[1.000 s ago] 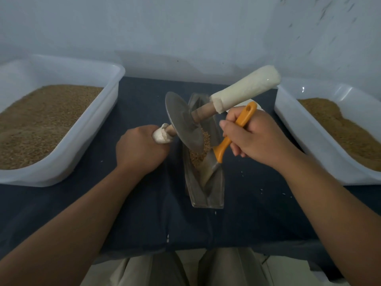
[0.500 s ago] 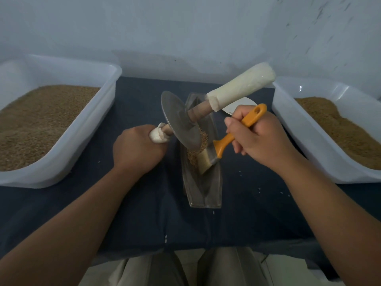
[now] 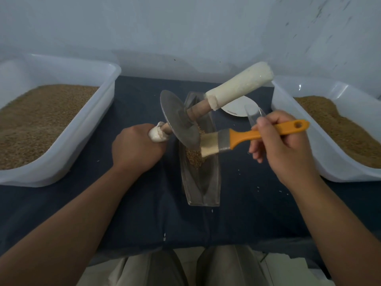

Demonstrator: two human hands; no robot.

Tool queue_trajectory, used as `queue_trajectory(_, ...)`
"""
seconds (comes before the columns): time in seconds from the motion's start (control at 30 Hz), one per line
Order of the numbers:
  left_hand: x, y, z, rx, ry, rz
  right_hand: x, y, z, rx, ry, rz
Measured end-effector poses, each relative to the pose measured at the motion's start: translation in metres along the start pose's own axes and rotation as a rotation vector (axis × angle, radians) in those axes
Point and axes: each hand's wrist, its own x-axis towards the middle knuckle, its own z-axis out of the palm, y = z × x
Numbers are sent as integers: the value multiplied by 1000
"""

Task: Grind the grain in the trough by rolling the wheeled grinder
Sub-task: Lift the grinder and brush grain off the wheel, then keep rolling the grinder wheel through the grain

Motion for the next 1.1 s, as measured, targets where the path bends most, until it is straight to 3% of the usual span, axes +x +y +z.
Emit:
queue_trajectory(0.17, -1, 1, -1, 9, -7, 3, -22, 16, -2, 51, -13, 44)
queue_trajectory(0.3, 0, -1, 1, 31, -5, 16, -31, 29, -15, 171, 123, 79)
queue_trajectory(0.4, 0, -2, 2, 57, 12, 28, -27, 43, -37, -211, 136, -56)
queue_trajectory(0.5, 0, -2, 3, 77, 1, 36, -20, 58, -44, -698, -55, -124)
queue_trajectory(0.67, -1, -1, 2, 132, 1, 60, -16, 76, -36, -1135, -522, -106)
queue_trajectory(0.73, -1, -1, 3, 161, 5, 82, -17, 73, -34, -1152, -574, -61)
queue_trajectory(0.8, -1, -2, 5, 191, 9, 99, -18, 61, -37, -1014, -339, -102)
queue_trajectory(0.87, 1, -3, 8, 218, 24, 113, -15, 41, -45, -819, 115, -323)
queue_trajectory(0.9, 1, -4, 10, 234, 34, 126, -12, 30, -47, -761, 253, -449)
queue_trajectory(0.93, 1, -5, 11, 256, 41, 144, -5, 20, -46, -727, 270, -529)
queue_trajectory(1.0, 0, -5, 13, 320, 45, 187, 12, 1, -37, -819, 38, -503)
queue_trajectory(1.1, 0, -4, 8, 411, 54, 243, 32, -11, -18, -1188, -322, -350)
